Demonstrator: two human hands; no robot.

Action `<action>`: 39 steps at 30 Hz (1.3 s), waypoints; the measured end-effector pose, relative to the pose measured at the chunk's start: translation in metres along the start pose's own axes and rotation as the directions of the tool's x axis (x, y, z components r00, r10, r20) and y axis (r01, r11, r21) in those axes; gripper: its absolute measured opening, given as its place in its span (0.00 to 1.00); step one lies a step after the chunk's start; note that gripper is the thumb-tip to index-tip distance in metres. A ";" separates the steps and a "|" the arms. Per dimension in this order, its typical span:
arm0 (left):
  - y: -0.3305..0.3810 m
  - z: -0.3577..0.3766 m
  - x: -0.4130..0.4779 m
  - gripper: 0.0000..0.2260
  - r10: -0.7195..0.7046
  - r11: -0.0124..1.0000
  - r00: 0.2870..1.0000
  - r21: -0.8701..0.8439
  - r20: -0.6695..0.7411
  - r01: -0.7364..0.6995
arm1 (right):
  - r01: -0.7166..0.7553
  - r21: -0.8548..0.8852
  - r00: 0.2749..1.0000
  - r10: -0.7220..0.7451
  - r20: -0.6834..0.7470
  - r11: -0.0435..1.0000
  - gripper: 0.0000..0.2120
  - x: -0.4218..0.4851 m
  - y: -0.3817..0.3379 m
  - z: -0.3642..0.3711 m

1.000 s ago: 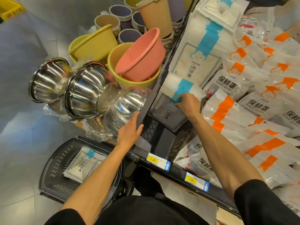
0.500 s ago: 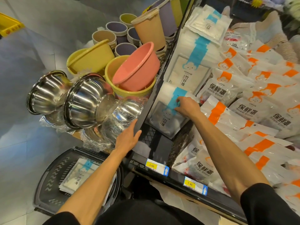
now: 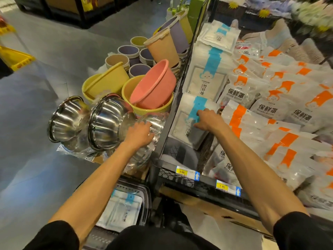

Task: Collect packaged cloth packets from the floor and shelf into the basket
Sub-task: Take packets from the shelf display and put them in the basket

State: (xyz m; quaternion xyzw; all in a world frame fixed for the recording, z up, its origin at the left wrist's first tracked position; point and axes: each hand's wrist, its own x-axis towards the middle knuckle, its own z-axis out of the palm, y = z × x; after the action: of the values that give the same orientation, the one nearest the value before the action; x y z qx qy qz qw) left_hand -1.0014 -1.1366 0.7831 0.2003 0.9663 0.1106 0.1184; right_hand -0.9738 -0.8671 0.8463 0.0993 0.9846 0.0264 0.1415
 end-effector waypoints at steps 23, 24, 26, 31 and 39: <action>-0.043 -0.036 -0.139 0.23 0.183 0.947 0.981 0.281 -0.069 -0.157 | 0.020 0.113 0.999 -0.016 -0.031 0.993 0.27 -0.178 -0.103 0.032; -0.047 -0.035 -0.149 0.24 0.183 0.947 0.981 0.281 -0.062 -0.159 | 0.023 0.125 0.999 -0.020 -0.025 0.992 0.27 -0.186 -0.109 0.038; -0.054 -0.031 -0.171 0.26 0.169 0.954 0.985 0.257 -0.031 -0.156 | 0.028 0.155 0.999 -0.030 0.012 0.987 0.27 -0.201 -0.123 0.050; -0.082 -0.021 -0.222 0.23 0.110 0.958 0.994 0.267 -0.014 -0.103 | 0.031 0.143 0.998 -0.037 0.045 0.989 0.29 -0.224 -0.157 0.066; -0.128 -0.013 -0.265 0.20 0.002 0.961 1.000 0.278 0.014 -0.006 | 0.076 0.170 0.995 -0.085 0.047 0.983 0.27 -0.256 -0.204 0.079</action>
State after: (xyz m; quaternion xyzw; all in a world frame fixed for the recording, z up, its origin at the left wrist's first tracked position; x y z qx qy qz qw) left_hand -0.8148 -1.3624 0.8105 0.2175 0.9710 -0.0270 0.0955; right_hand -0.7486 -1.1172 0.8240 0.0715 0.9823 -0.0652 0.1601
